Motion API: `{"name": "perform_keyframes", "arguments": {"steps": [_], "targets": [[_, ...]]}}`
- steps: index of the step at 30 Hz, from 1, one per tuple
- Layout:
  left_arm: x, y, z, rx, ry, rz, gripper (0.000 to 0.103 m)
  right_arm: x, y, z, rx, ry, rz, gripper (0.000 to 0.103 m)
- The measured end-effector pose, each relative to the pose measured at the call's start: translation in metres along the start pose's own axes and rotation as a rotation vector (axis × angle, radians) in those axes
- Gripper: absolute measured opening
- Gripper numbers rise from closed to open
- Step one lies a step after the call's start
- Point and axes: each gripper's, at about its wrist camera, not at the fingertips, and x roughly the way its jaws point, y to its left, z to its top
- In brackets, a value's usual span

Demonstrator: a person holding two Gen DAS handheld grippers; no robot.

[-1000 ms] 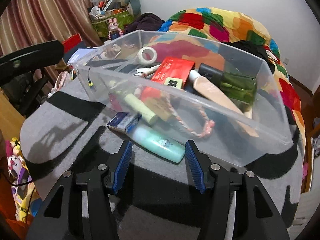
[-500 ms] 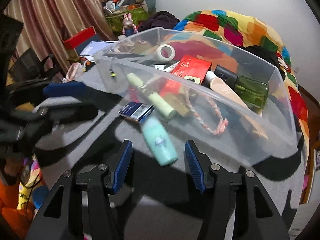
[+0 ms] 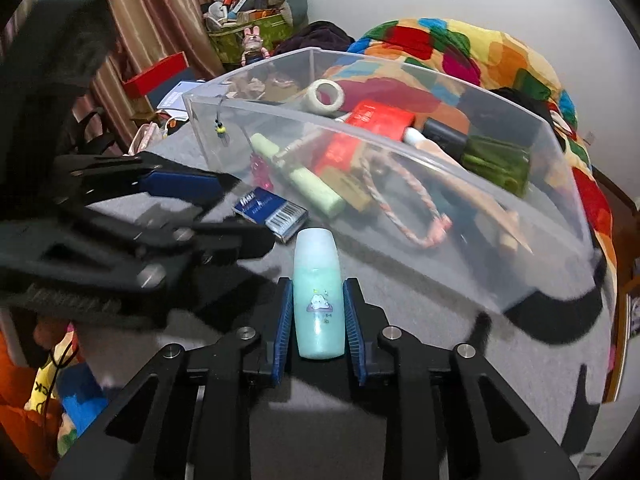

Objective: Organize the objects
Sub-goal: 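Grasp the blue Max card box with the left tool while the right tool grasps the teal bottle, then carry the card box and teal bottle into the clear box and open both tools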

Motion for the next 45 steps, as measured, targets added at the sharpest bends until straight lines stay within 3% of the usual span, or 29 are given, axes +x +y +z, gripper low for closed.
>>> {"name": "perform_keyframes", "arguments": {"steps": [7,13,15,17,29,37,45], "targets": [[0.016,-0.011,0.010,0.024,0.040,0.065,0.074,-0.019,-0.017,-0.019,0.076,-0.026,-0.032,0.023],[0.024,-0.026,0.010,0.081,0.027,0.147,0.072,-0.029,-0.022,-0.020,0.109,-0.055,-0.043,0.023],[0.022,-0.025,0.008,0.083,0.020,0.145,0.056,-0.031,-0.023,-0.019,0.114,-0.065,-0.044,0.023],[0.019,-0.021,0.007,0.070,0.012,0.140,0.050,-0.033,-0.021,-0.018,0.115,-0.072,-0.043,0.023],[-0.011,-0.016,-0.018,0.026,-0.043,0.061,0.049,-0.050,-0.015,-0.011,0.124,-0.128,-0.039,0.023],[-0.051,-0.028,-0.015,0.050,-0.170,0.045,0.049,-0.061,-0.019,0.007,0.149,-0.185,-0.045,0.023],[-0.080,-0.031,0.009,0.046,-0.283,0.037,0.049,-0.065,-0.030,0.031,0.195,-0.234,-0.069,0.023]]}}
